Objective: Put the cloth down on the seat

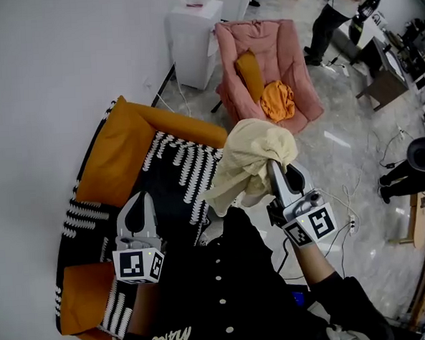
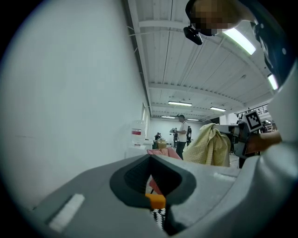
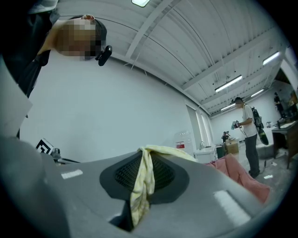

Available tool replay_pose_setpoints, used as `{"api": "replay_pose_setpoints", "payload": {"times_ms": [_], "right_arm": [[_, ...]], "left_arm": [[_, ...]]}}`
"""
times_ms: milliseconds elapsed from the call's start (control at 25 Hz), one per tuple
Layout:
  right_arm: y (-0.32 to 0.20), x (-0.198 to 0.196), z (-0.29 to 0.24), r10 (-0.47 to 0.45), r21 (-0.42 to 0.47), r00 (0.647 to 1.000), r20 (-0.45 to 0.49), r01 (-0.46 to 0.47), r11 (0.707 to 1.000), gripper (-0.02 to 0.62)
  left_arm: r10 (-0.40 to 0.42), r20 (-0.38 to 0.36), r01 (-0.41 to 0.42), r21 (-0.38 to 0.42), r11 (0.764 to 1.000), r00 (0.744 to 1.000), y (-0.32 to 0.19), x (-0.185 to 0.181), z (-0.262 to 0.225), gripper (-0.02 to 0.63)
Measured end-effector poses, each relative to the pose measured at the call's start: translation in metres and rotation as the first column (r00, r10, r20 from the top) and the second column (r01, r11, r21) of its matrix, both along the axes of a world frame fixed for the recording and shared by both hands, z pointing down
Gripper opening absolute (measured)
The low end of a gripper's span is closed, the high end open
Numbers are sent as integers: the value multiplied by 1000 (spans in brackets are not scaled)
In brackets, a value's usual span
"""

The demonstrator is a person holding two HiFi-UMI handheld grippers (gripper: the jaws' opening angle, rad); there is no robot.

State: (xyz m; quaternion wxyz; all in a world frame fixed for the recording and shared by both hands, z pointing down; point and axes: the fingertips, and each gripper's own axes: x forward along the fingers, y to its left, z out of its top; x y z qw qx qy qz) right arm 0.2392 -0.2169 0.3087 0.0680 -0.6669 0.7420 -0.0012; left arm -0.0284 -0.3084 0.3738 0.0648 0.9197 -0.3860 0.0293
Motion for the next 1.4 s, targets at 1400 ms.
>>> {"api": "replay_pose_setpoints", "payload": {"times_ms": [1400], "right_arm": [[-279,118,16,-331,-44,944,9,331,943,58]], "left_arm": [[-303,51,306,-48,951,952,-186,112,10,0]]}}
